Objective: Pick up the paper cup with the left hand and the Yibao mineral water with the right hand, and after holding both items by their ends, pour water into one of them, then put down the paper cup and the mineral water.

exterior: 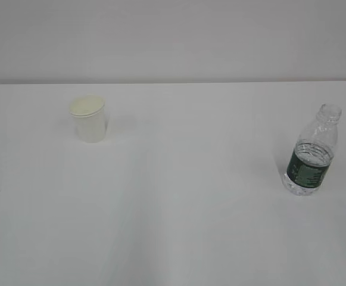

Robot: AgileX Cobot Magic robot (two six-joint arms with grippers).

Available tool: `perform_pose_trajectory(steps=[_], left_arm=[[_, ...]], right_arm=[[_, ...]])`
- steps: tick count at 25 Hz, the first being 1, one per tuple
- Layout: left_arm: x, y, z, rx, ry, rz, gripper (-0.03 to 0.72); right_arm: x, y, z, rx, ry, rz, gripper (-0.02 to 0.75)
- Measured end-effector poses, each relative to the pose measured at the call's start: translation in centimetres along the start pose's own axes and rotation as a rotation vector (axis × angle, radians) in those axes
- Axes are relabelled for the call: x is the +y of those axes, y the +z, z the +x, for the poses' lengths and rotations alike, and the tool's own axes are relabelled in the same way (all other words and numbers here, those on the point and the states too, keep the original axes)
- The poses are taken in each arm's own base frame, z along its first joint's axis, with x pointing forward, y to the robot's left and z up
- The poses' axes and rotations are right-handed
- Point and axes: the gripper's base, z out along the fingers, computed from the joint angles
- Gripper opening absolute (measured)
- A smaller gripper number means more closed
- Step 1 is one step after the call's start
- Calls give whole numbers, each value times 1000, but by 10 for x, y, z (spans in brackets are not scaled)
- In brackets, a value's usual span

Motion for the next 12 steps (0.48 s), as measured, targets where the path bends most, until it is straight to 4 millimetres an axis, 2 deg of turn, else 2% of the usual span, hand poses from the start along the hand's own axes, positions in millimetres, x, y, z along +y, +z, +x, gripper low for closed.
perform_pose_trajectory(steps=[12], left_arm=[[0,0,0,0,0,0,593]], right_arm=[[0,0,0,0,0,0,559]])
